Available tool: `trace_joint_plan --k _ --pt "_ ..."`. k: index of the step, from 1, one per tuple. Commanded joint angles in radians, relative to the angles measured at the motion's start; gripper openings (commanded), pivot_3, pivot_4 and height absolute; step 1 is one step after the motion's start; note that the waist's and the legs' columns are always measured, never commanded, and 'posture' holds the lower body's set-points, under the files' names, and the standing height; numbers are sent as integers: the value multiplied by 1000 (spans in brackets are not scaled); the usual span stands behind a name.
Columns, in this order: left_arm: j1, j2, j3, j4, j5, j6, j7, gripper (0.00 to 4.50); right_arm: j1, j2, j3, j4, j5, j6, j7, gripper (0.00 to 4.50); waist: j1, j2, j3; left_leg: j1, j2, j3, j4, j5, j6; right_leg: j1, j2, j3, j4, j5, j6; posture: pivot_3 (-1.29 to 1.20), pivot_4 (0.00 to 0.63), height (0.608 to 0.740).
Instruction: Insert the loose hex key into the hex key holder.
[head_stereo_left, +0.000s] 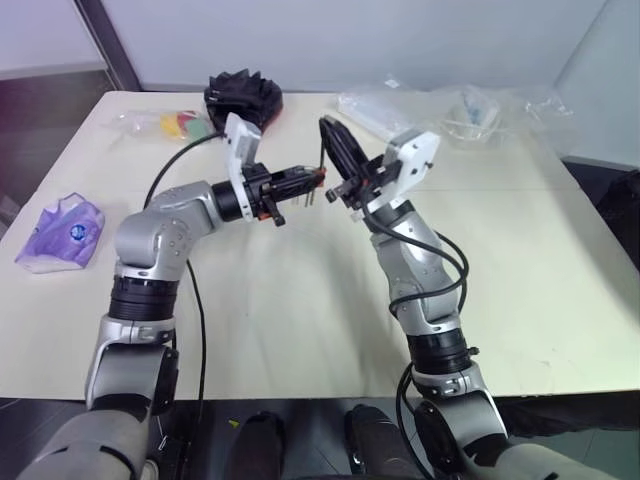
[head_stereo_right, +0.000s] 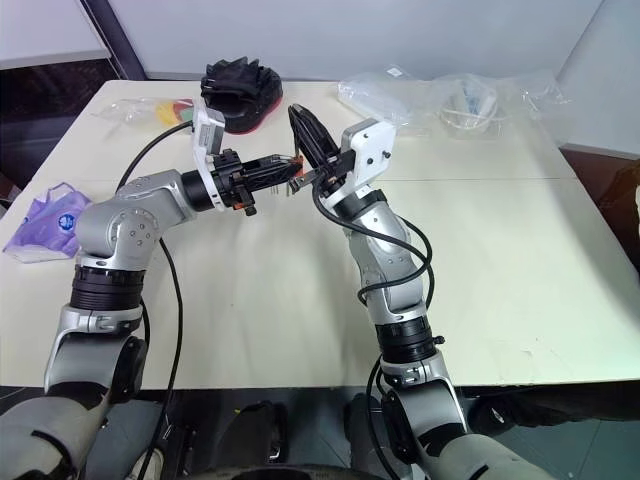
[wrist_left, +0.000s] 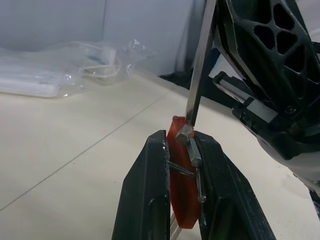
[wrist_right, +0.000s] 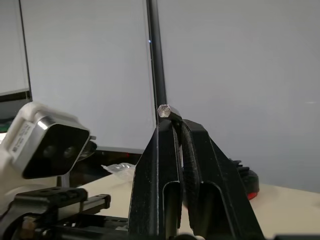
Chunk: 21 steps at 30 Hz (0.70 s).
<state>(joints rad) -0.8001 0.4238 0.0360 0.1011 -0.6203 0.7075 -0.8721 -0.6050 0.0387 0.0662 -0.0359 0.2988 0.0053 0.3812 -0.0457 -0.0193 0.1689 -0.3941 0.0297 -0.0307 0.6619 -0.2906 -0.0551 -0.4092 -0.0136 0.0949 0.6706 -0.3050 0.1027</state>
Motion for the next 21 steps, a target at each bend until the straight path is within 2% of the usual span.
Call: trace_joint_plan --k 1,21 --pt "-35 -1 22 -17 -5 -22 -4 119 -4 -1 1 -42 3 -12 3 65 0 0 0 0 0 0 0 0 0 0 0 0 0 0 0 0 150 740" --pt "-26 -1 18 -40 -14 -9 -6 119 -26 -3 -7 11 -12 -42 -9 65 0 0 0 0 0 0 0 0 0 0 0 0 0 0 0 0 150 740"
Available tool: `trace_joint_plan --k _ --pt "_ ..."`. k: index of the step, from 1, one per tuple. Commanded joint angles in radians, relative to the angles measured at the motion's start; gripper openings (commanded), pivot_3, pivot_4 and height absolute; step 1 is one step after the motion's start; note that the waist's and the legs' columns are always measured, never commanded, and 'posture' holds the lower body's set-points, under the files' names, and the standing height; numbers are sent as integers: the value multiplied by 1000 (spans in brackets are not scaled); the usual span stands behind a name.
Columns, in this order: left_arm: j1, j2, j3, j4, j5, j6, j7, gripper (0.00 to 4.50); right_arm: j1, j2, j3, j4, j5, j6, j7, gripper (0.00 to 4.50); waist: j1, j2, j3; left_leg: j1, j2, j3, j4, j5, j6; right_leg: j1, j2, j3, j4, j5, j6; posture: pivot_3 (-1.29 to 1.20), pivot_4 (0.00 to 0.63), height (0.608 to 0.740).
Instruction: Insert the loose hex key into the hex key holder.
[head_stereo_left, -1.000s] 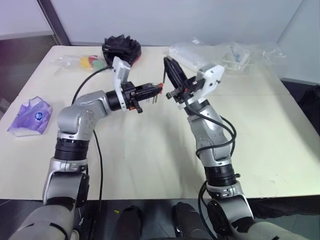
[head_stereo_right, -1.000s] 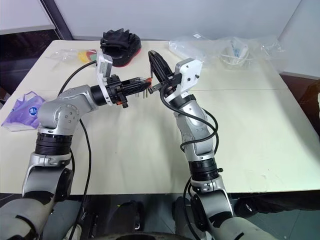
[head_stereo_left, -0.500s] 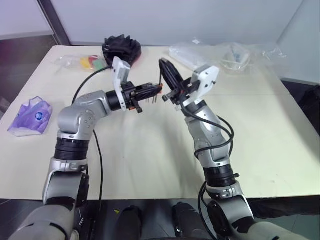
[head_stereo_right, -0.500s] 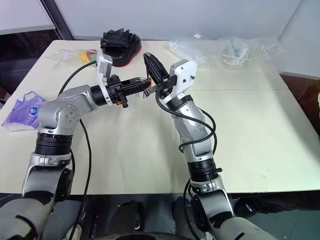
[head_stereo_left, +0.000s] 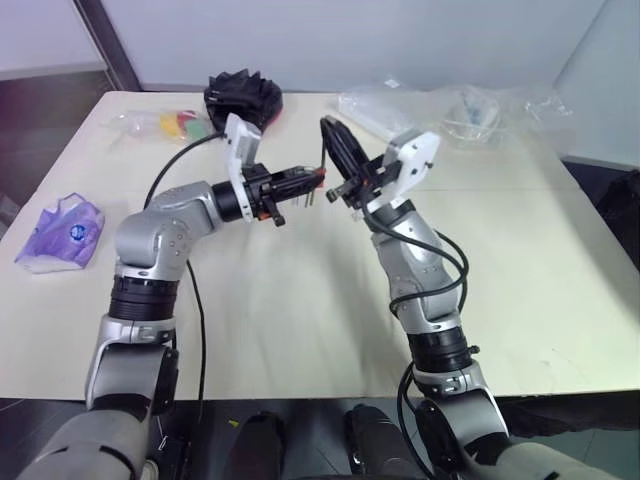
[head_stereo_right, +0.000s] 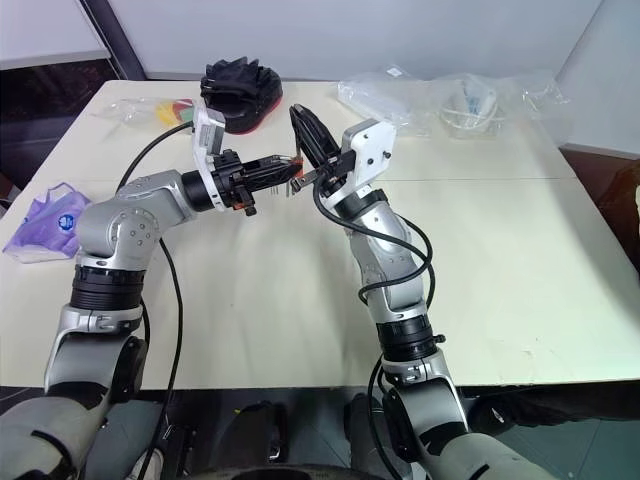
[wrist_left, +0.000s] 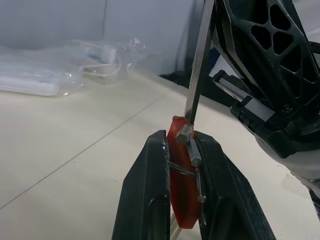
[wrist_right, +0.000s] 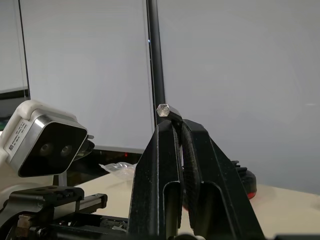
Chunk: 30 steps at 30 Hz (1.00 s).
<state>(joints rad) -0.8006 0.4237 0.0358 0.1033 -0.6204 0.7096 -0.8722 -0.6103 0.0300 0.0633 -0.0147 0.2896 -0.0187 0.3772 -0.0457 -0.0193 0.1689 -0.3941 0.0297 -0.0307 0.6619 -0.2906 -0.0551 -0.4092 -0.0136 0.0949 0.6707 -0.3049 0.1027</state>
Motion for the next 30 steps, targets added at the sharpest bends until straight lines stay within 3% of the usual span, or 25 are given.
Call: trace_joint_plan --k 1,22,25,30 --pt "-24 -1 18 -44 -15 -9 -7 119 -21 6 -3 -10 -4 -18 -6 65 0 0 0 0 0 0 0 0 0 0 0 0 0 0 0 0 150 740" --pt "-40 -22 42 -34 -32 6 15 119 23 -7 4 -18 -17 -16 -6 65 0 0 0 0 0 0 0 0 0 0 0 0 0 0 0 0 150 740" --pt "-39 -21 44 -37 -31 9 15 119 33 -12 6 -26 -18 -14 -9 930 0 0 0 0 0 0 0 0 0 0 0 0 0 0 0 0 150 740" --pt "-41 -25 46 -32 -27 7 13 119 48 -23 8 -36 -22 -7 -8 3416 0 0 0 0 0 0 0 0 0 0 0 0 0 0 0 0 150 740"
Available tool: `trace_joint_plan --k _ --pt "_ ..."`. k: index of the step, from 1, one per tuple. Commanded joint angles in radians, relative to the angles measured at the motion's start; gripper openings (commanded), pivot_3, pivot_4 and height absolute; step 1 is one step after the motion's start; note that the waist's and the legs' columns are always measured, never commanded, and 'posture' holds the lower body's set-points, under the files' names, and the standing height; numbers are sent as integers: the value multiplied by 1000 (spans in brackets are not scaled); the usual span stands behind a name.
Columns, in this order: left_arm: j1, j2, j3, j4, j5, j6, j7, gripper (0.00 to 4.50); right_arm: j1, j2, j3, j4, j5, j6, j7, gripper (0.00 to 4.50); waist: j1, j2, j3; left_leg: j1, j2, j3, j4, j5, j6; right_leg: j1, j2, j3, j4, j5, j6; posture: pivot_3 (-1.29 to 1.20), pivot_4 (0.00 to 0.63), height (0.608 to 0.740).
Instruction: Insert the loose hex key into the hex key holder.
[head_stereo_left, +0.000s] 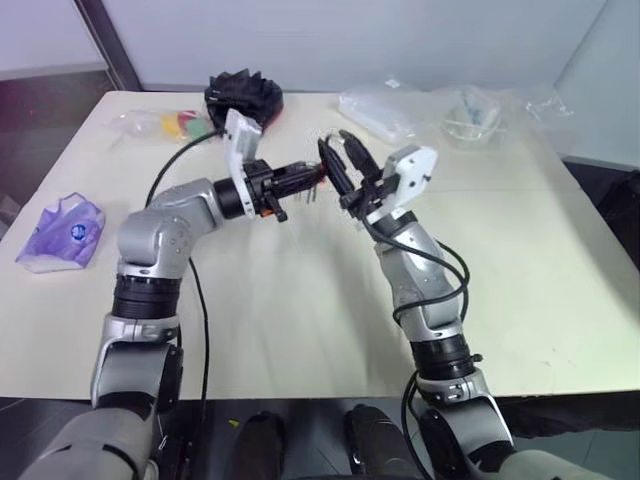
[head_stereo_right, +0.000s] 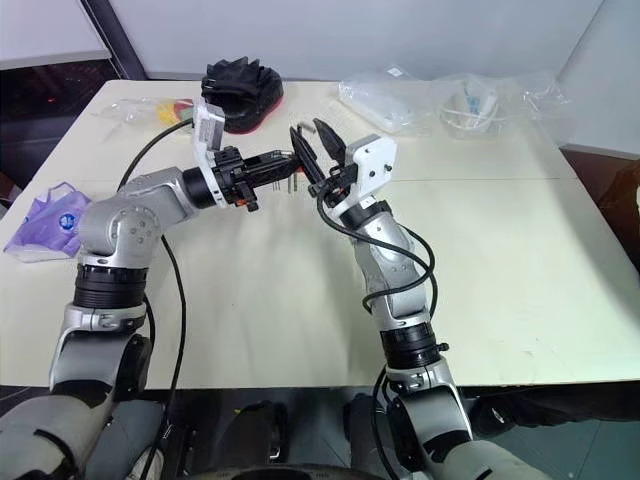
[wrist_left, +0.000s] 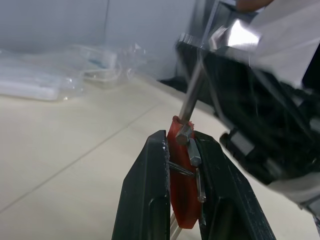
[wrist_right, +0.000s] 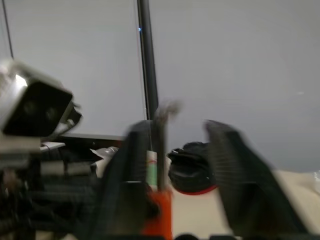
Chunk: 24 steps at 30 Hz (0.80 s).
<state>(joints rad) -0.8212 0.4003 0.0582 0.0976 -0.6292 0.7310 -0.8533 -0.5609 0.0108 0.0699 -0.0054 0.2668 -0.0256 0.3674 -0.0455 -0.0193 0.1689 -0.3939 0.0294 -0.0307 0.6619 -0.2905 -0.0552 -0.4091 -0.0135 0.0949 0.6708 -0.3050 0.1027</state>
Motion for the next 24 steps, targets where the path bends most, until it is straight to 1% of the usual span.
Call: trace_joint_plan --k 1,2,3,7,10,15,19,21,24 --pt "-20 -2 23 -25 -17 -15 -5 119 3 -6 2 -49 2 4 4 3904 0 0 0 0 0 0 0 0 0 0 0 0 0 0 0 0 150 740" --pt "-20 -3 23 -24 -17 -16 -5 119 9 -7 3 -55 4 6 6 4372 0 0 0 0 0 0 0 0 0 0 0 0 0 0 0 0 150 740" --pt "-18 -3 22 -24 -16 -16 -6 119 14 -8 4 -60 5 8 6 4446 0 0 0 0 0 0 0 0 0 0 0 0 0 0 0 0 150 740" --pt "-6 -8 20 -28 -15 -17 -4 119 54 -24 -8 -117 27 40 9 4446 0 0 0 0 0 0 0 0 0 0 0 0 0 0 0 0 150 740" --pt "17 -19 17 -40 -20 -7 6 119 97 -54 -49 -189 63 92 -8 4446 2 0 0 0 0 0 0 0 0 0 0 0 0 0 0 0 150 740" --pt "92 -54 -4 -63 -38 29 27 119 242 -139 -124 -308 91 178 -32 4446 5 0 0 0 0 0 0 0 0 1 -1 0 0 0 0 0 150 740" --pt "116 -70 -11 -69 -37 42 27 119 297 -169 -137 -340 90 201 -41 4446 0 0 0 0 -1 0 0 0 0 1 0 1 -1 0 0 0 150 740" --pt "127 -146 -23 20 -38 72 61 119 400 -219 -179 -379 74 205 -36 4446 5 1 -1 1 -1 0 0 0 0 2 1 1 -1 0 0 0 150 740" --pt "100 -232 -16 139 -37 106 102 119 462 -244 -203 -424 73 219 -56 4446 12 1 -1 2 -3 0 1 0 0 6 1 -1 -3 0 0 0 150 740"
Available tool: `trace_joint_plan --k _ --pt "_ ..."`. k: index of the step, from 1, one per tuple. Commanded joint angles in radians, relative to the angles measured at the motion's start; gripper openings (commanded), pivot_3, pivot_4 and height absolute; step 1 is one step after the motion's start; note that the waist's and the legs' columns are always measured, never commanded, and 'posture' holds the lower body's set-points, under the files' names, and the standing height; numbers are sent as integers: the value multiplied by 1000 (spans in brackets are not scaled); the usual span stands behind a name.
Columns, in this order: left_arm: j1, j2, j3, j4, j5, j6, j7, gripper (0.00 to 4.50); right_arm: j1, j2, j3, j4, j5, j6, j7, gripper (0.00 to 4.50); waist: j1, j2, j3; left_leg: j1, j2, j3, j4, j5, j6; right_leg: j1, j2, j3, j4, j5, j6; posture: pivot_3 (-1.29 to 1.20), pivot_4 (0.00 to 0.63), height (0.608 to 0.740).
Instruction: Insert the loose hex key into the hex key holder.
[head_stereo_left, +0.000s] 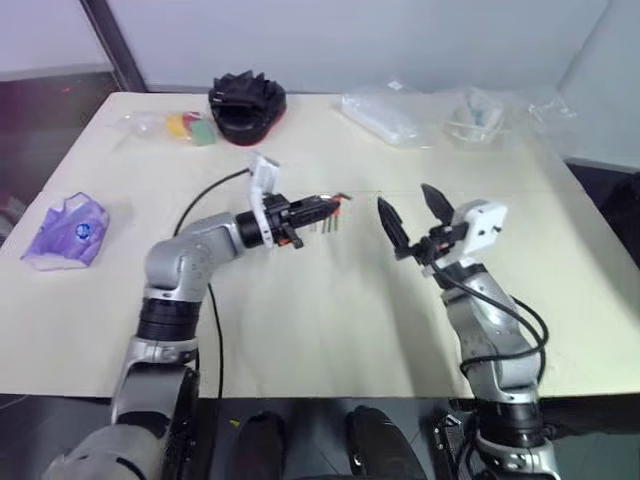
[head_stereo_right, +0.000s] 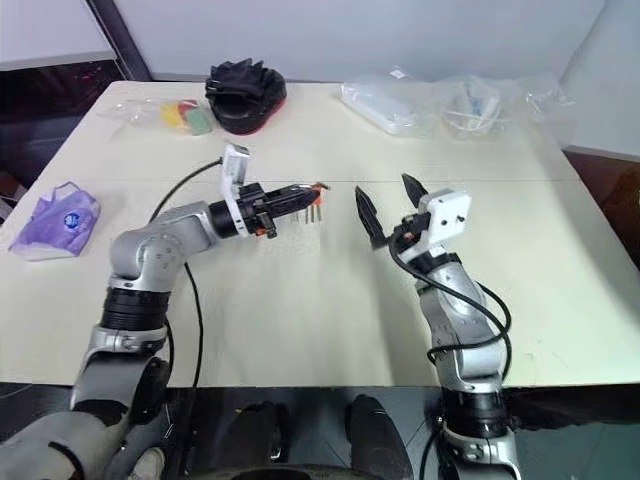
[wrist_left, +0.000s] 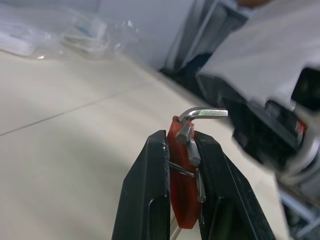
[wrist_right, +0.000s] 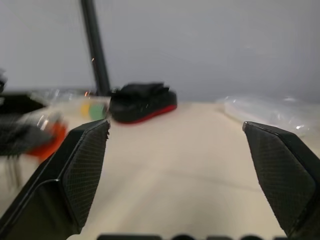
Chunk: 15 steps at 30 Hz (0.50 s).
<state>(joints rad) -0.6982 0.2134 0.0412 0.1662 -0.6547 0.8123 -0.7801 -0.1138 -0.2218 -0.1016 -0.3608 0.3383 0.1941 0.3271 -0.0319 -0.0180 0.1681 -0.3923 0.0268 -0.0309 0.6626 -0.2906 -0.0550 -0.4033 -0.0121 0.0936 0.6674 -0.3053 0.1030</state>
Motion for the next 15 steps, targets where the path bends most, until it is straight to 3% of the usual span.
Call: trace_joint_plan --k 1,7,12,13,15 --pt "-40 -73 6 125 -6 32 45 119 26 -12 -30 -79 -2 0 -24 4446 -3 0 0 -1 0 0 0 0 0 0 0 1 -1 0 0 0 150 740" --pt "-103 -144 33 372 26 41 77 119 60 3 -4 -113 -35 -8 -52 4446 -13 0 0 0 -1 0 1 0 0 0 2 1 0 0 0 0 150 740" --pt "-148 -150 56 507 52 24 82 119 75 11 6 -128 -56 -14 -72 4446 -10 0 0 0 -1 0 0 0 0 -1 2 1 0 0 0 0 150 740" --pt "-151 -149 55 523 58 20 78 619 76 12 8 -128 -58 -14 -75 4482 -10 0 0 0 -1 0 0 0 0 -1 1 1 0 0 0 0 150 740" --pt "-153 -145 53 546 69 15 75 619 78 15 14 -128 -63 -17 -79 4482 -10 0 0 0 -1 0 1 0 0 0 1 1 -1 0 0 0 150 740"
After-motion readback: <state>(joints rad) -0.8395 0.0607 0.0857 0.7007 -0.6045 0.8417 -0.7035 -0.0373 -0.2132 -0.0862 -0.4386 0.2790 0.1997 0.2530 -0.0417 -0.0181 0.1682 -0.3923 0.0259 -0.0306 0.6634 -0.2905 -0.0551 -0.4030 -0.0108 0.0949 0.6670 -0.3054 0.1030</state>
